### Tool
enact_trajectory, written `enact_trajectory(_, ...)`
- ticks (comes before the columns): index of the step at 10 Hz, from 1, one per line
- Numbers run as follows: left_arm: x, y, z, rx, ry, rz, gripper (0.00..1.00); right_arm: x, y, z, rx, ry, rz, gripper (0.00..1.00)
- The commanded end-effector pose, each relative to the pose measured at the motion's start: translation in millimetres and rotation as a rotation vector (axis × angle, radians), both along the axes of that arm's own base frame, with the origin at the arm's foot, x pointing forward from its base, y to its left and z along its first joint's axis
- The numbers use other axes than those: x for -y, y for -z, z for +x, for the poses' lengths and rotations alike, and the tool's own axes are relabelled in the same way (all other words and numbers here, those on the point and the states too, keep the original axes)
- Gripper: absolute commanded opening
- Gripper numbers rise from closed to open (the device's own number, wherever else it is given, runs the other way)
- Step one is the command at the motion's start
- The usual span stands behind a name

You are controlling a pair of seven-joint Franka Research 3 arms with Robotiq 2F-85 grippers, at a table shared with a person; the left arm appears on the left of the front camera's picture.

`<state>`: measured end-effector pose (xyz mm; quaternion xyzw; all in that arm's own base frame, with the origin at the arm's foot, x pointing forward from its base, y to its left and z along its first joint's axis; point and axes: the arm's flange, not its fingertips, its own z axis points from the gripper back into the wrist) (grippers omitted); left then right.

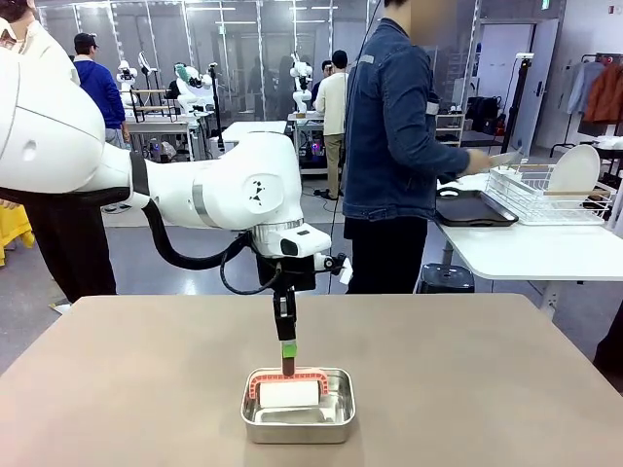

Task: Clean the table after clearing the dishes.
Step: Place the Lint Roller back on top of the Airtight Container.

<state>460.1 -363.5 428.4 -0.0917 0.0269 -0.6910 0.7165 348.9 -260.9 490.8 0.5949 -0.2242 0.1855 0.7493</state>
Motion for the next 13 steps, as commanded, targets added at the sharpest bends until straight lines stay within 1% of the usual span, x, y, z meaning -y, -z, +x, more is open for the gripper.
enact_trajectory(1,-1.2,-2.7,6.1,0.017,-0.003,0.058,0.2,-0.1,-0.9,-2.7,0.018,-0.011,-0.005,1.0)
enact_trajectory(2,-2.7,3.4,7.5,0.007,-0.013,0.058,0.2,-0.1,-0.9,-2.7,0.018,-0.011,-0.005,1.0)
enact_trajectory(3,-2.8,5.6,6.7,0.002,-0.011,0.054,0.22,-0.1,-0.9,-2.7,0.018,-0.011,-0.005,1.0)
enact_trajectory(4,-2.6,5.1,6.0,0.007,-0.005,0.059,0.44,-0.1,-0.9,-2.7,0.018,-0.011,-0.005,1.0)
enact_trajectory(5,-3.4,2.0,7.1,0.006,-0.012,0.057,0.47,-0.1,-0.9,-2.7,0.018,-0.011,-0.005,1.0)
enact_trajectory(6,-3.7,-2.3,6.8,0.012,-0.008,0.055,0.69,-0.1,-0.9,-2.7,0.018,-0.011,-0.005,1.0)
enact_trajectory(7,-4.1,-4.7,6.0,0.014,-0.006,0.049,0.72,-0.1,-0.9,-2.7,0.018,-0.011,-0.005,1.0)
enact_trajectory(8,-3.7,-6.7,4.8,0.013,-0.008,0.038,0.94,-0.1,-0.9,-2.7,0.018,-0.011,-0.005,1.0)
enact_trajectory(10,-4.4,-10.4,5.4,0.019,-0.008,0.026,1.0,-0.1,-0.9,-2.7,0.018,-0.011,-0.005,1.0)
enact_trajectory(11,-6.8,-12.4,5.8,0.027,-0.033,0.025,1.0,-0.1,-0.9,-2.7,0.018,-0.011,-0.005,1.0)
enact_trajectory(12,-9.9,-16.9,5.3,0.056,-0.105,0.014,1.0,-0.1,-0.9,-2.7,0.018,-0.011,-0.005,1.0)
enact_trajectory(13,-2.0,-6.3,9.2,0.024,-0.001,0.012,1.0,-0.1,-0.9,-2.7,0.018,-0.011,-0.005,1.0)
